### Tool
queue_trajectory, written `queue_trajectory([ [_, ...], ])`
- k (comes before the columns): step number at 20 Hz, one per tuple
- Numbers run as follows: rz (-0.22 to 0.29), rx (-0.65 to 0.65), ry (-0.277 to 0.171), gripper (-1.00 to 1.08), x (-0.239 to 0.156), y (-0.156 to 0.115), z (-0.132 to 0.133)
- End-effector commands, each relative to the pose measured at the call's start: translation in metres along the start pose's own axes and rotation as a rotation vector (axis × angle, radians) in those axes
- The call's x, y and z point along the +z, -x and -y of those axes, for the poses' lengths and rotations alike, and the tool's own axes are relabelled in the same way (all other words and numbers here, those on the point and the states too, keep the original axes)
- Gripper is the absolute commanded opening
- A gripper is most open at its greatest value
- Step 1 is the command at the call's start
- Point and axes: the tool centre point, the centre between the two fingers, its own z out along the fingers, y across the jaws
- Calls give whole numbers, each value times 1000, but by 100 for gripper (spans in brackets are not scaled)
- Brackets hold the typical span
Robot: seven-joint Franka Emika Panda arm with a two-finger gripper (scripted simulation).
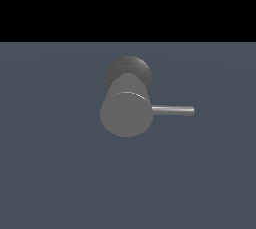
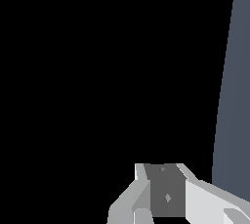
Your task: Turn on the faucet by rotating a designated handle.
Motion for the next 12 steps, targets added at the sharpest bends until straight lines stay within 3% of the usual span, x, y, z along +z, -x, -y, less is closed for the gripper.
queue_trajectory([
  [1, -83, 66, -46, -100, -18, -19, -19],
  [7, -277, 241, -126, -100, -60, -54, -81],
  [12, -431, 405, -159, -100, -92, -69, -148],
])
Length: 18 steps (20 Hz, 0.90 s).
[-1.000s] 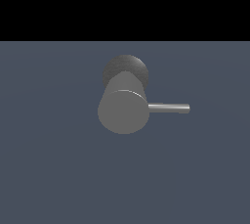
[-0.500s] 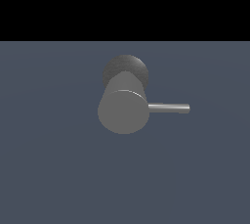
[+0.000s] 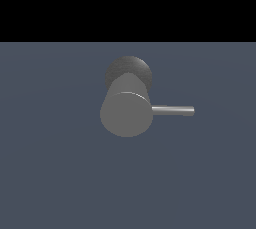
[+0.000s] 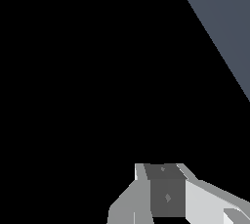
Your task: Turn on the faucet by rotating a designated handle.
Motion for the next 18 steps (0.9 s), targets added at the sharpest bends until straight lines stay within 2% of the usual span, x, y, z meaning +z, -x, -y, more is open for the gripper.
queue_trajectory([
  [1, -82, 82, -9, -100, -16, -22, -29],
  [5, -207, 217, -5, -100, -42, -49, -83],
  [10, -358, 392, 27, -100, -76, -67, -159],
  [14, -469, 534, 72, -100, -105, -68, -224],
  [18, -558, 657, 124, -100, -129, -59, -280],
])
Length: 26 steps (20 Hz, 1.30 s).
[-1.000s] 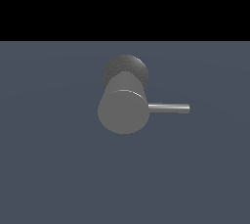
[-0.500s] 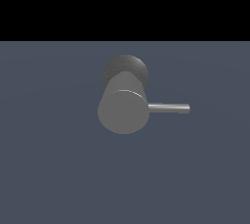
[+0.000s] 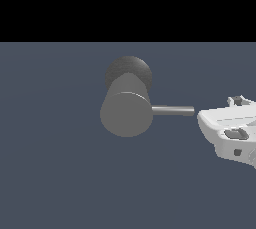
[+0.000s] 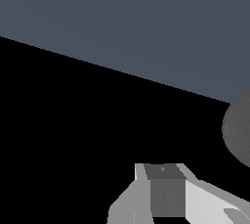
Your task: Turn on the faucet by rotating a designated handle.
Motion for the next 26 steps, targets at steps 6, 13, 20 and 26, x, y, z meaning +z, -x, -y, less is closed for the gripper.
queue_trajectory([
  [6, -140, 161, 88, -100, -22, -43, -75],
  [13, -195, 226, 130, -100, -34, -56, -108],
  [20, -194, 236, 135, -100, -34, -54, -113],
  [26, -166, 277, 154, -100, -28, -38, -134],
])
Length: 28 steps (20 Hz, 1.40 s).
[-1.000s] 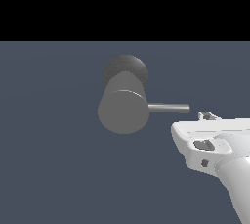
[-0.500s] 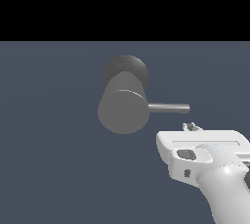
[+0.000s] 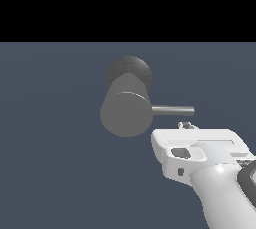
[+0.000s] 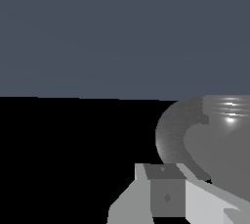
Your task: Turn on the faucet by rotating a designated handle.
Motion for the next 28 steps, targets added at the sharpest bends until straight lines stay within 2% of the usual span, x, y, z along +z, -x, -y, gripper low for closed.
queue_trajectory([
  [1, 8, 10, 7, -100, 2, 3, -6],
  [5, 8, 11, 8, -100, 2, 3, -7],
  [6, 4, -7, -11, -100, -1, 3, 6],
  [24, 8, 10, 7, -100, 1, 66, 0],
  [25, 8, 10, 7, -100, 1, 66, 0],
  [26, -36, 13, -6, -100, 0, 36, 8],
  [28, -33, 13, -5, -100, 0, 44, 6],
])
